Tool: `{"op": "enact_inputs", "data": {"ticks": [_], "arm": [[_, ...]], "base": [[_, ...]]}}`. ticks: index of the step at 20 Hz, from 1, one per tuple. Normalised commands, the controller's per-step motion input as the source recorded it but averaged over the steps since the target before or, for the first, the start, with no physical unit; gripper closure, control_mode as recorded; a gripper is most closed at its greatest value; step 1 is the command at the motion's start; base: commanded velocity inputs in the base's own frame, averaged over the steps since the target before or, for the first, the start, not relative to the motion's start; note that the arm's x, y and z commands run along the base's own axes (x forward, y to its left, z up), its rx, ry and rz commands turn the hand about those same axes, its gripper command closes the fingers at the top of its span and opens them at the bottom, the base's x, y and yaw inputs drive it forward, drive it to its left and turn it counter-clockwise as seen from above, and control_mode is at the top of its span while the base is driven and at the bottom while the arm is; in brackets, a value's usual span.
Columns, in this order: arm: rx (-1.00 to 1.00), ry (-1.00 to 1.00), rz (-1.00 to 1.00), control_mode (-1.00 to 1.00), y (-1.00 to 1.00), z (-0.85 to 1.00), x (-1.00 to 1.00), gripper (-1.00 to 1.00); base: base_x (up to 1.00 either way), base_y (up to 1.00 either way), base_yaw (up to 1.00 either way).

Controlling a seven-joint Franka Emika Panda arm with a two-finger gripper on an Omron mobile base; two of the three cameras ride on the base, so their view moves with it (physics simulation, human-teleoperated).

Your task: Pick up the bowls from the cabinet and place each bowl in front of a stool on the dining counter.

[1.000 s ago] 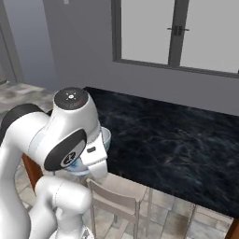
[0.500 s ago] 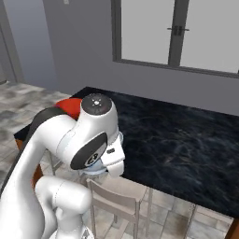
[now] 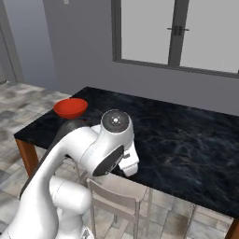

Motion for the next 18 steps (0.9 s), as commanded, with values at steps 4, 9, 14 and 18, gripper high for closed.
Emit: {"op": "enact_inputs", "data": {"ticks": [4, 9, 14, 18], "arm": [[0.01, -0.12, 0.00, -1.00, -0.22, -0.31, 0.54, 1.00], [0.04, 0.00, 0.00, -1.00, -0.25, -0.11, 0.36, 1.00], [0.05, 0.00, 0.00, -1.00, -0.16, -0.15, 0.37, 1.00], [0.01, 0.00, 0.00, -1.00, -0.06, -0.21, 0.37, 1.00]], "base": [[0.00, 0.00, 0.00], [0.00, 0.00, 0.00], [0.00, 0.00, 0.00], [0.00, 0.00, 0.00]]}}
